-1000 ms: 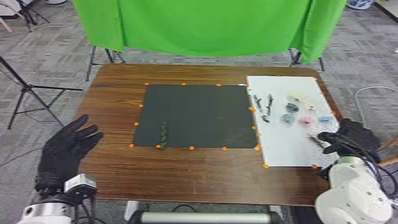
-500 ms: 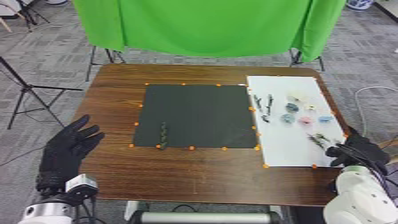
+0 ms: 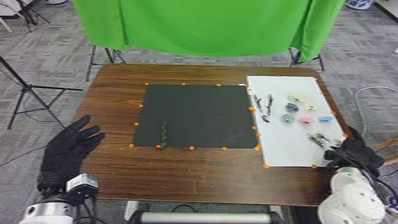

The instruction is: Arrange flowers

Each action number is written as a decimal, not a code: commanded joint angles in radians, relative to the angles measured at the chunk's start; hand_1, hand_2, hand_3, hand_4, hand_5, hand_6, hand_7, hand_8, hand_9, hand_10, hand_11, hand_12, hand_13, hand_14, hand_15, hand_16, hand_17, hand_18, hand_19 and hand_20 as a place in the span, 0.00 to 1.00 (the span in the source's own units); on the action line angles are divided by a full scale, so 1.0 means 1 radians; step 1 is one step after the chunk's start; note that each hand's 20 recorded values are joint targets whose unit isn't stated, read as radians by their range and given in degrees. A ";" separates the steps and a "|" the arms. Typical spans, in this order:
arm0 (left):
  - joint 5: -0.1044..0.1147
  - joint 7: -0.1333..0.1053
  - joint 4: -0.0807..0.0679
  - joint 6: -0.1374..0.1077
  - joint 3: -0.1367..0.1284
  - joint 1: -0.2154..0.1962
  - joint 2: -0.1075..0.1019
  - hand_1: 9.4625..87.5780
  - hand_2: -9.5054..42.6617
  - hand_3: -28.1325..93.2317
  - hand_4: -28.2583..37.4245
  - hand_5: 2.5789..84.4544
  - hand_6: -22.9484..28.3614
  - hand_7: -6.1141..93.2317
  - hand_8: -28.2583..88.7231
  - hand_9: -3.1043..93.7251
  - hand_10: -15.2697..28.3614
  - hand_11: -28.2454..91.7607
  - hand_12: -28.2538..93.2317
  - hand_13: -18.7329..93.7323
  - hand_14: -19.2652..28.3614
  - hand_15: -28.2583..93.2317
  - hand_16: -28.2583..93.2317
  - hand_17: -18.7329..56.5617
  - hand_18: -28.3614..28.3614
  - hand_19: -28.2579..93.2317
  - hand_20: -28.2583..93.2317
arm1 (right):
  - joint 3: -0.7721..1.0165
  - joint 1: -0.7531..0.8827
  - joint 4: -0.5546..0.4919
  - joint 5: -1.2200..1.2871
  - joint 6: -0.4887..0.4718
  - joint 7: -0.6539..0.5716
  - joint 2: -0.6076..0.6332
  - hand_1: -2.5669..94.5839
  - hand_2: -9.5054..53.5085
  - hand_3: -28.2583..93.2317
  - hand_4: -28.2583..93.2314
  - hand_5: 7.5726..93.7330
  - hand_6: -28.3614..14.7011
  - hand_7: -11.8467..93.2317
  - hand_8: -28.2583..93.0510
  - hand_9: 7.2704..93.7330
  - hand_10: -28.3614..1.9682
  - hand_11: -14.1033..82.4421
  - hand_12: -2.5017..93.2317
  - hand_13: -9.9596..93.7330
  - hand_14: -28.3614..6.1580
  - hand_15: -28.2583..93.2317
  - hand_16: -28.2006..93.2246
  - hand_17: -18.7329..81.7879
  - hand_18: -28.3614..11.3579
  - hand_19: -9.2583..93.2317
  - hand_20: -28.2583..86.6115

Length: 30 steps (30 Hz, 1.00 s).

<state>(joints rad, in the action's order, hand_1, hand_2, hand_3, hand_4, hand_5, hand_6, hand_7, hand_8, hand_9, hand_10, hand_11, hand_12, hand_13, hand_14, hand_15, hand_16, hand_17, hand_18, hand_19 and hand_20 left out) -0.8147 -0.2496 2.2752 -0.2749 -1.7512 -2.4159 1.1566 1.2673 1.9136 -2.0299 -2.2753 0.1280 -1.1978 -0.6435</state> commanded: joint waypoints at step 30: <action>-0.005 0.021 0.003 -0.001 -0.005 -0.006 0.004 0.18 0.28 0.91 0.09 0.46 0.65 0.22 0.15 0.43 0.81 0.49 0.32 0.42 0.96 0.68 0.16 0.14 0.92 0.72 0.26 | -0.162 -0.155 0.014 -0.076 0.260 -0.042 0.039 0.53 0.04 0.90 0.00 0.89 0.59 0.38 0.29 0.87 0.49 0.71 0.24 0.86 0.54 0.90 0.36 0.64 0.11 1.00 0.75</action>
<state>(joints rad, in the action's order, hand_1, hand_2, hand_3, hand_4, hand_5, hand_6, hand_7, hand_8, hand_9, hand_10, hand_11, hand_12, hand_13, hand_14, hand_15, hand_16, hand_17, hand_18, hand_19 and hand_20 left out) -0.8169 -0.2357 2.2733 -0.2723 -1.7435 -2.4076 1.1581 1.1175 1.7984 -1.9867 -2.2985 0.3645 -1.2134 -0.6196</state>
